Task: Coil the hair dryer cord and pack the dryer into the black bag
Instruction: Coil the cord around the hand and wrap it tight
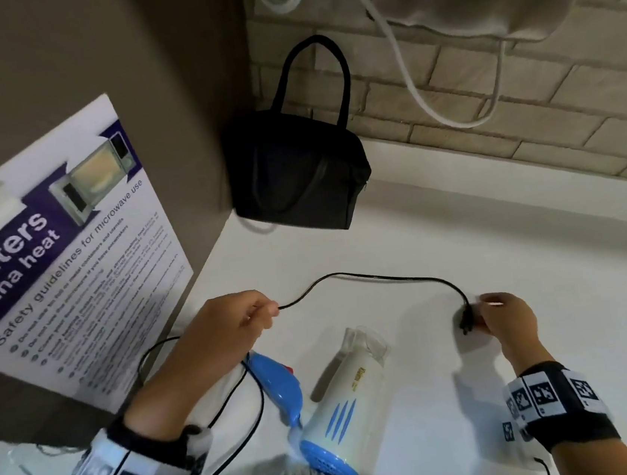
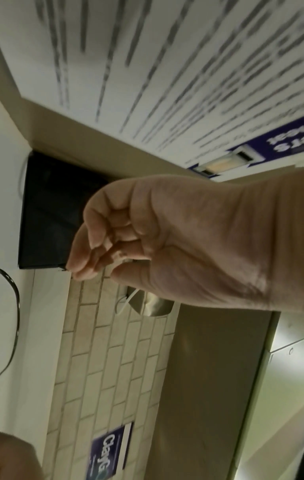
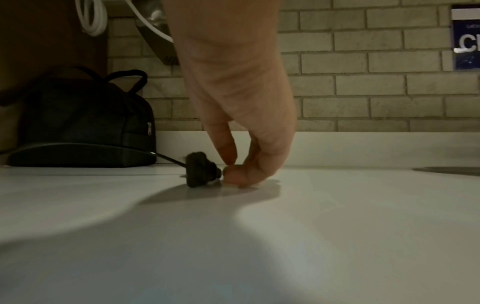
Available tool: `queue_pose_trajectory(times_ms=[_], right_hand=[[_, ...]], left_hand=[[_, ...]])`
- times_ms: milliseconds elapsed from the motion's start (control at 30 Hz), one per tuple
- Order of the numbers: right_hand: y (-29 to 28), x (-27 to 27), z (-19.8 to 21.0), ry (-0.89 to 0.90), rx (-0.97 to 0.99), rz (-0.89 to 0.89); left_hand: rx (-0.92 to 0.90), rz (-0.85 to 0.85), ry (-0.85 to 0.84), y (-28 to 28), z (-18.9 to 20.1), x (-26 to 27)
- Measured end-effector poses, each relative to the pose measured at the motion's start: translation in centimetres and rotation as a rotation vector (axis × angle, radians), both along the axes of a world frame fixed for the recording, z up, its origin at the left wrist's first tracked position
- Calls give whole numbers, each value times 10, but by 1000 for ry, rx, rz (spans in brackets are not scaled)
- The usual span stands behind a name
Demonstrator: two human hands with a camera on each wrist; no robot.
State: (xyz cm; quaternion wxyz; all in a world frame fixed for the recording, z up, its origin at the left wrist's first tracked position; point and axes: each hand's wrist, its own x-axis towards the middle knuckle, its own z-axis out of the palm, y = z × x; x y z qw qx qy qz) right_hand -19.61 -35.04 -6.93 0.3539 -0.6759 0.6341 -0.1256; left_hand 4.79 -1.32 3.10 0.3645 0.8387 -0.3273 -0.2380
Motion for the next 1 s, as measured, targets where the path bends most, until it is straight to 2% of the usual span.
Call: queue_pose_trajectory(times_ms=[100, 200, 300, 433, 567, 633, 700, 800, 867, 1000], right_hand=[[17, 10, 18, 61, -151, 86], [46, 35, 43, -19, -260, 280], [85, 69, 57, -1, -261, 601], [155, 113, 76, 11, -118, 1094], [211, 142, 88, 123, -59, 1551], [229, 150, 87, 172, -58, 1707], [240, 155, 84, 299, -93, 1746], [249, 160, 78, 533, -214, 1708], [248, 160, 74, 549, -202, 1676], [243, 165, 77, 476, -30, 1610]], left_hand=[[78, 22, -20, 25, -5, 4], [103, 71, -27, 40, -14, 11], [108, 107, -45, 46, -19, 16], [73, 138, -24, 47, -17, 19], [5, 172, -38, 39, -9, 21], [-44, 189, -21, 34, -6, 22], [-78, 201, -9, 30, -3, 23], [-85, 215, -11, 29, -3, 26], [-75, 218, -5, 29, -4, 27], [-46, 193, -2, 31, -6, 25]])
